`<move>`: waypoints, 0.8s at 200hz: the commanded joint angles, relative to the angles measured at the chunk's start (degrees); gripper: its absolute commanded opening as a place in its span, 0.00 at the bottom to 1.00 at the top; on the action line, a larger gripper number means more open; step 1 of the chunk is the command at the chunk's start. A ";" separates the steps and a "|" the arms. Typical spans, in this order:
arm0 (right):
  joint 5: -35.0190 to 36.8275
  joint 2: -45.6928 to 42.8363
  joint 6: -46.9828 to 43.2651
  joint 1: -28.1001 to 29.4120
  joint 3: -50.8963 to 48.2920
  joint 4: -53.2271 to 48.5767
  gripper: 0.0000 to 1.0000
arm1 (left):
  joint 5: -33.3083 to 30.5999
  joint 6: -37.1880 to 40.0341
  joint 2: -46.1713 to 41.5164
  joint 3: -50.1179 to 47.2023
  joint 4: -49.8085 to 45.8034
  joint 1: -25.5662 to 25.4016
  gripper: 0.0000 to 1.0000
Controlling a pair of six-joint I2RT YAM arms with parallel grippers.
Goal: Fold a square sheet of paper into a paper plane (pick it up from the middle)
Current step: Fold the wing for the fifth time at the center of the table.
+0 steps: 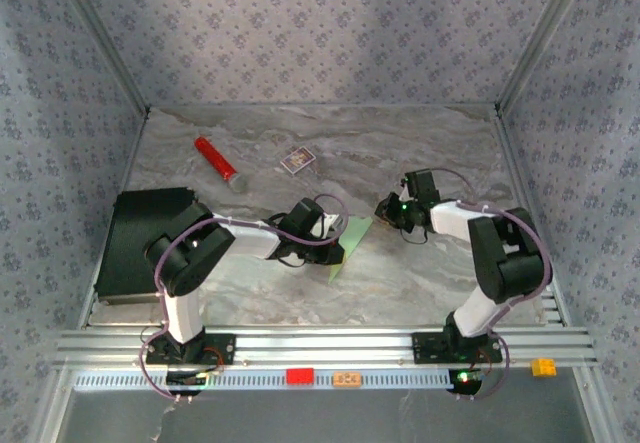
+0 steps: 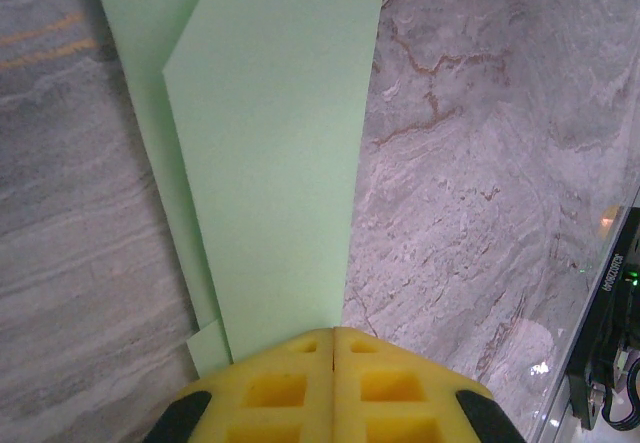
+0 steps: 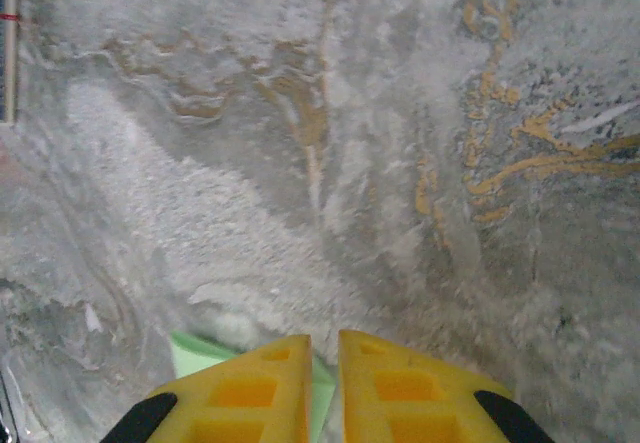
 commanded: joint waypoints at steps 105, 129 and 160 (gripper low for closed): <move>-2.18 6.59 -1.60 4.70 -0.82 3.96 0.16 | -0.40 -0.03 2.11 -2.23 -5.57 -0.55 0.00; -4.85 7.58 -1.55 1.25 -0.90 7.03 0.16 | -0.54 -0.16 2.06 -2.20 -5.48 -0.66 0.00; -7.01 6.99 -0.76 -2.05 -1.52 10.13 0.16 | -0.51 -0.11 2.11 -2.14 -5.46 -0.62 0.00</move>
